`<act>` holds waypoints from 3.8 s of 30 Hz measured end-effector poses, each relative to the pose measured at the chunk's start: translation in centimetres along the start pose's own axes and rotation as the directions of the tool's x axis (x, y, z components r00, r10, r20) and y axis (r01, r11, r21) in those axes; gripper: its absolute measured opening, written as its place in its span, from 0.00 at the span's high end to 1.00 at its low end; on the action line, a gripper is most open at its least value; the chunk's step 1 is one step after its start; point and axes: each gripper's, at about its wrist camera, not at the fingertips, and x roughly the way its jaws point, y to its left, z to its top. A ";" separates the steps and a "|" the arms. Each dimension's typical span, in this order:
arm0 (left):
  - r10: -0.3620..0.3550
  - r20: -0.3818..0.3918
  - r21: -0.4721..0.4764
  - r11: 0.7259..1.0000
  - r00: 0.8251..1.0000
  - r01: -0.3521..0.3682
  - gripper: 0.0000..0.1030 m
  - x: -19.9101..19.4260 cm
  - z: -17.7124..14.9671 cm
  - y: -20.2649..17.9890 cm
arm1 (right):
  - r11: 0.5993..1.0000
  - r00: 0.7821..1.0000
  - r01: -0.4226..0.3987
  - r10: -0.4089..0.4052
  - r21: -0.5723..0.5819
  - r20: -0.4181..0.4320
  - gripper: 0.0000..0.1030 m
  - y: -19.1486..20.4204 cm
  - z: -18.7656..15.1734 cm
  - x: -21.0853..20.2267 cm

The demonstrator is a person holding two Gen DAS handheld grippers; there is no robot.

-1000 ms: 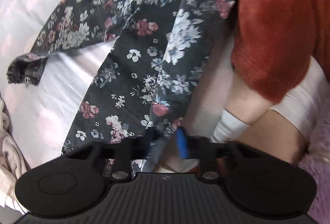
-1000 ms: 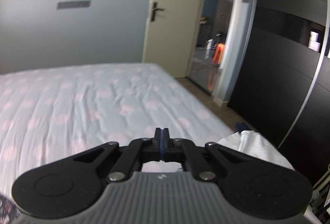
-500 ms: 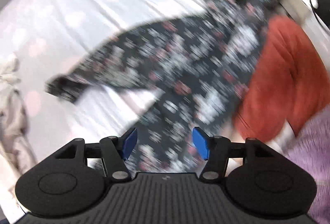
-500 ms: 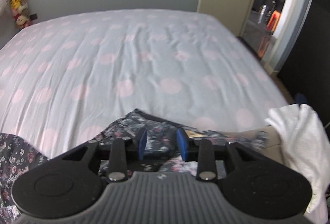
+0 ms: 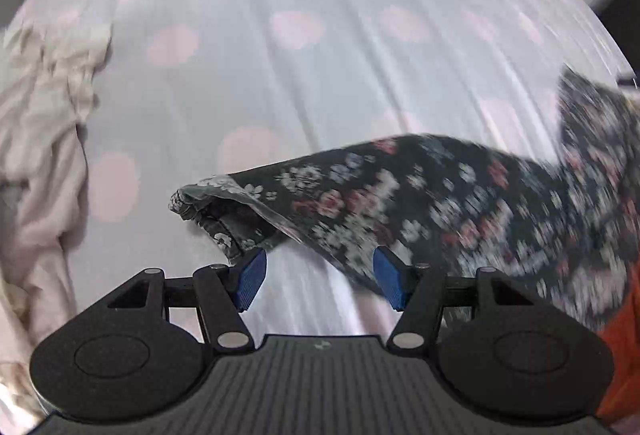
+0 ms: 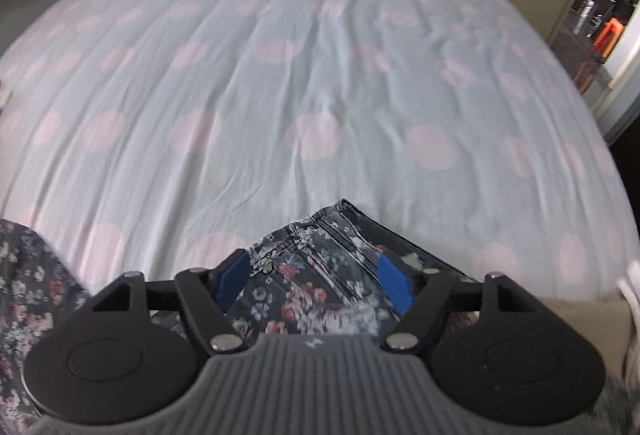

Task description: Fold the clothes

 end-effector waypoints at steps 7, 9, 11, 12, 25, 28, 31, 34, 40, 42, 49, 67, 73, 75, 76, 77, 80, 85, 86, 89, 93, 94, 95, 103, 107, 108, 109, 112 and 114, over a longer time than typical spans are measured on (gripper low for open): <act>-0.031 -0.002 -0.191 0.981 1.000 0.030 0.45 4.5 2.2 3.5 | 1.000 0.989 0.008 -0.008 0.001 -0.147 0.20 -1.2 2.9 9.1; -0.040 0.001 -0.221 0.974 0.999 0.039 0.46 5.2 2.7 4.0 | 1.000 0.983 -0.005 0.010 0.026 -0.183 0.20 -2.0 3.2 11.1; -0.038 0.002 -0.247 0.968 0.999 0.037 0.49 5.9 3.1 4.4 | 0.999 0.977 -0.024 0.032 0.041 -0.209 0.20 -2.5 3.2 12.7; -0.035 0.006 -0.255 0.966 0.999 0.035 0.57 6.2 3.2 4.6 | 0.999 0.977 -0.036 0.044 0.041 -0.210 0.22 -2.5 2.9 13.0; 0.088 0.219 -0.211 0.977 0.972 -0.040 0.99 -0.2 3.7 2.7 | 0.996 0.996 0.084 -0.084 -0.003 0.002 0.93 -1.3 3.0 6.1; 0.151 0.343 -0.211 0.974 0.927 -0.081 0.99 -4.8 4.1 3.0 | 0.988 0.984 0.154 -0.154 0.010 0.089 0.93 -2.0 4.0 2.5; 0.219 0.450 -0.244 0.963 0.866 -0.116 1.00 -9.8 5.2 4.1 | 0.973 0.957 0.223 -0.231 0.061 0.174 0.94 -3.6 5.0 -1.6; 0.283 0.496 -0.273 0.948 0.821 -0.162 1.00 -13.3 5.7 5.5 | 0.949 0.922 0.291 -0.312 0.121 0.229 0.94 -5.7 5.8 -4.7; 0.385 0.490 -0.351 0.908 0.782 -0.228 0.99 -14.7 6.0 8.6 | 0.932 0.911 0.272 -0.330 0.239 0.249 0.94 -9.0 6.5 -5.8; 0.407 0.459 -0.383 0.893 0.790 -0.237 0.99 -13.9 5.8 9.7 | 0.924 0.903 0.281 -0.346 0.260 0.254 0.94 -9.1 6.4 -5.7; 0.416 0.270 -0.380 0.875 0.868 -0.301 0.99 -10.0 4.7 11.3 | 0.901 0.886 0.324 -0.396 0.287 0.242 0.95 -9.9 6.4 -3.6; 0.239 0.190 -0.314 0.934 0.952 -0.171 0.36 0.0 14.0 14.9 | 0.838 0.860 0.481 -0.509 0.256 0.049 0.95 -11.4 9.1 10.7; 0.232 0.180 -0.350 0.923 0.956 -0.158 0.36 2.4 12.5 16.7 | 0.830 0.854 0.498 -0.520 0.250 0.025 0.95 -11.2 8.9 12.5; 0.228 0.163 -0.359 0.920 0.960 -0.158 0.36 3.6 11.7 17.2 | 0.829 0.852 0.501 -0.523 0.249 0.023 0.95 -11.1 9.0 12.7; 0.227 0.154 -0.364 0.918 0.962 -0.158 0.36 4.2 11.3 17.4 | 0.828 0.852 0.502 -0.524 0.248 0.023 0.95 -11.1 9.0 12.7; 0.225 0.145 -0.369 0.916 0.963 -0.158 0.36 4.7 11.0 17.6 | 0.828 0.851 0.503 -0.524 0.247 0.023 0.95 -11.1 9.0 12.7; 0.221 0.119 -0.384 0.909 0.968 -0.161 0.58 6.5 9.9 18.2 | 0.830 0.852 0.503 -0.523 0.239 0.023 0.95 -10.9 8.9 12.6; 0.289 0.161 -0.409 0.890 0.944 -0.203 0.92 6.7 9.2 17.5 | 0.837 0.852 0.503 -0.522 0.218 0.038 0.95 -10.8 8.9 11.9; 0.303 0.163 -0.400 0.890 0.939 -0.218 0.93 6.2 9.3 17.2 | 0.833 0.847 0.508 -0.530 0.219 0.050 0.95 -10.8 9.0 11.5; 0.366 0.183 -0.396 0.877 0.912 -0.272 0.95 4.0 9.3 16.9 | 0.818 0.821 0.532 -0.562 0.220 0.102 0.95 -10.7 9.6 10.4; 0.383 0.175 -0.418 0.863 0.907 -0.283 0.95 2.1 9.1 17.7 | 0.816 0.818 0.530 -0.564 0.230 0.114 0.95 -10.8 10.2 10.6; 0.382 0.156 -0.411 0.864 0.911 -0.292 0.95 2.3 8.9 17.7 | 0.819 0.822 0.528 -0.559 0.226 0.106 0.95 -10.8 10.3 11.0; 0.382 0.136 -0.404 0.864 0.914 -0.301 0.95 2.6 8.8 17.7 | 0.822 0.826 0.525 -0.555 0.222 0.098 0.95 -10.8 10.3 11.3; 0.359 0.100 -0.392 0.871 0.928 -0.295 0.82 4.1 8.1 18.0 | 0.845 0.857 0.495 -0.513 0.201 0.044 0.92 -11.0 10.2 13.5; 0.381 0.207 -0.300 0.901 0.901 -0.312 0.49 2.3 9.7 16.7 | 0.853 0.866 0.476 -0.497 0.214 0.053 0.92 -11.6 10.1 13.1; 0.383 0.229 -0.284 0.906 0.895 -0.315 0.48 2.0 10.3 16.5 | 0.857 0.873 0.463 -0.486 0.228 0.053 0.92 -11.8 10.2 13.0; 0.381 0.239 -0.273 0.909 0.893 -0.314 0.48 2.0 11.1 16.5 | 0.860 0.879 0.449 -0.474 0.242 0.053 0.92 -12.0 10.2 12.9; 0.376 0.236 -0.258 0.913 0.896 -0.315 0.48 3.1 13.1 16.8 | 0.874 0.901 0.401 -0.431 0.273 0.056 0.61 -12.1 10.4 13.1; 0.388 0.215 -0.255 0.908 0.896 -0.332 0.48 4.5 14.1 17.0 | 0.883 0.912 0.374 -0.405 0.285 0.058 0.43 -12.1 10.5 13.3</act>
